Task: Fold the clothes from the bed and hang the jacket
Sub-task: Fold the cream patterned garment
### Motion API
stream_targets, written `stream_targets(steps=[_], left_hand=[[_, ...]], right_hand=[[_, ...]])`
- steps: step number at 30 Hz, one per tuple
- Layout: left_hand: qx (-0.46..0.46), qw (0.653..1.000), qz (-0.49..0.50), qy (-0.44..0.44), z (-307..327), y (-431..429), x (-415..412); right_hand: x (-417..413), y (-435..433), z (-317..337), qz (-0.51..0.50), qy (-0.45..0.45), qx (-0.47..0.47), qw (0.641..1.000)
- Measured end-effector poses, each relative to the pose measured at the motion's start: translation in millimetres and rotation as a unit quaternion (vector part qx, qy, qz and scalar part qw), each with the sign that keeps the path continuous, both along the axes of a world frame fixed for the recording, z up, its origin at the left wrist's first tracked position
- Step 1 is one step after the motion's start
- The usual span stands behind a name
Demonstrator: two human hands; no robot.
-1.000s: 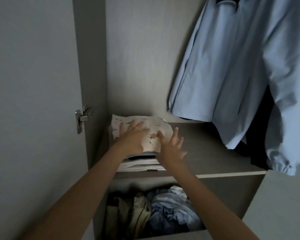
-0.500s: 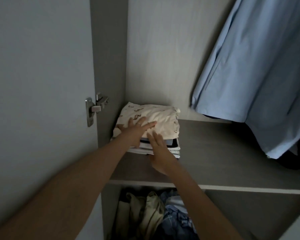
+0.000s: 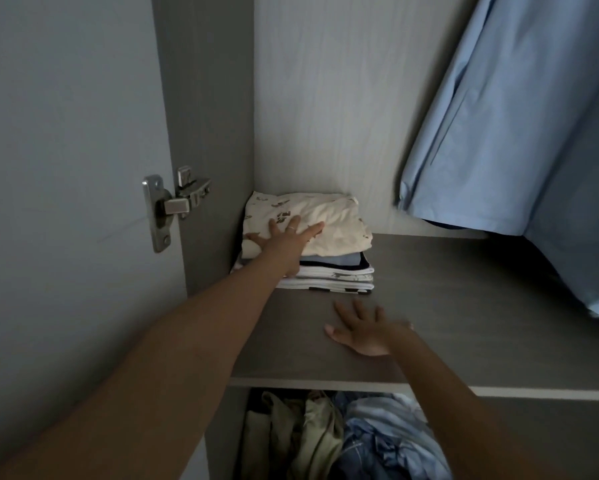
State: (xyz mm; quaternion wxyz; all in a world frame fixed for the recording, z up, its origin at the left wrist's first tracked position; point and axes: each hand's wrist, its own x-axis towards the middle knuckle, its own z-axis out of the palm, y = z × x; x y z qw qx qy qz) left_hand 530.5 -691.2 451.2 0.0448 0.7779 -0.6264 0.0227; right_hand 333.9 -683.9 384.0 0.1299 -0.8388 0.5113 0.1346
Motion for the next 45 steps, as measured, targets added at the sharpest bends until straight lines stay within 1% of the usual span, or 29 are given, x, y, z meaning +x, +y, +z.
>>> stream_targets(steps=[3, 5, 6, 8, 10, 11, 13, 14, 15, 17, 18, 19, 20, 21, 22, 24, 25, 26, 27, 29, 30, 32, 34, 36, 39, 40, 42, 43, 45], left_hand=[[0.007, 0.998, 0.045, -0.032, 3, 14, -21], [0.015, 0.996, 0.069, -0.061, 1, 29, -49], [0.030, 0.995, 0.064, -0.075, 2, 38, -65], [0.050, 0.994, -0.002, -0.097, 8, 65, -105], [0.006, 0.989, -0.107, -0.098, 23, 92, -148], [-0.023, 0.984, -0.158, -0.077, 28, 100, -163], [-0.064, 0.967, -0.246, 0.025, 44, 123, -200], [-0.079, 0.954, -0.280, 0.069, 54, 136, -222], [-0.096, 0.939, -0.320, 0.088, 64, 149, -244], [-0.118, 0.905, -0.400, 0.078, 86, 181, -288], [-0.130, 0.878, -0.455, 0.074, 97, 204, -329], [-0.136, 0.862, -0.482, 0.078, 104, 217, -348], [-0.132, 0.854, -0.496, 0.082, 109, 224, -353], [-0.130, 0.829, -0.535, 0.097, 117, 241, -386], [-0.129, 0.819, -0.550, 0.104, 123, 250, -400], [-0.115, 0.801, -0.576, 0.112, 130, 269, -431], [-0.115, 0.793, -0.587, 0.118, 132, 276, -445], [-0.110, 0.792, -0.588, 0.123, 134, 282, -453], [-0.106, 0.788, -0.593, 0.126, 133, 285, -461], [-0.094, 0.786, -0.599, 0.125, 131, 289, -471], [-0.088, 0.787, -0.598, 0.125, 129, 291, -470], [-0.079, 0.788, -0.598, 0.126, 125, 293, -466], [-0.072, 0.793, -0.591, 0.126, 122, 292, -462], [-0.072, 0.793, -0.591, 0.127, 119, 290, -460], [-0.071, 0.788, -0.598, 0.130, 113, 286, -456], [-0.073, 0.786, -0.600, 0.133, 111, 284, -455], [-0.078, 0.782, -0.602, 0.143, 111, 282, -452], [-0.082, 0.779, -0.603, 0.152, 112, 282, -451], [-0.086, 0.776, -0.600, 0.174, 113, 286, -448]], right_hand=[[-2, 16, 5, 0.008, -0.020, -0.025, 0.999], [-6, 28, 10, 0.041, -0.022, -0.035, 0.998], [-11, 35, 15, 0.059, -0.028, -0.029, 0.997], [-37, 65, 28, 0.076, -0.050, 0.004, 0.996], [-84, 97, 47, 0.051, -0.106, 0.011, 0.993], [-107, 112, 55, 0.033, -0.135, 0.002, 0.990], [-161, 145, 73, 0.000, -0.158, -0.054, 0.986], [-189, 162, 83, -0.014, -0.151, -0.085, 0.985], [-216, 178, 92, -0.035, -0.158, -0.111, 0.981], [-268, 209, 108, -0.081, -0.195, -0.179, 0.961], [-313, 239, 119, -0.128, -0.209, -0.222, 0.944], [-337, 250, 126, -0.154, -0.220, -0.273, 0.923], [-348, 250, 130, -0.176, -0.237, -0.318, 0.901], [-384, 275, 141, -0.224, -0.227, -0.380, 0.868], [-401, 284, 146, -0.269, -0.236, -0.429, 0.830], [-442, 305, 157, -0.378, -0.258, -0.526, 0.717], [-461, 314, 161, -0.427, -0.254, -0.553, 0.669], [-475, 318, 163, -0.469, -0.259, -0.553, 0.638], [-487, 319, 164, -0.500, -0.279, -0.530, 0.625], [-509, 314, 163, -0.530, -0.363, -0.438, 0.630], [-515, 306, 163, -0.524, -0.422, -0.390, 0.629], [-524, 294, 164, -0.502, -0.539, -0.325, 0.593], [-533, 287, 161, -0.498, -0.593, -0.304, 0.555], [-538, 286, 157, -0.494, -0.604, -0.295, 0.551], [-538, 288, 150, -0.500, -0.581, -0.294, 0.571], [-533, 291, 150, -0.500, -0.564, -0.294, 0.588], [-521, 302, 147, -0.490, -0.515, -0.294, 0.639], [-515, 309, 145, -0.474, -0.507, -0.289, 0.660], [-499, 323, 144, -0.425, -0.544, -0.251, 0.678]])
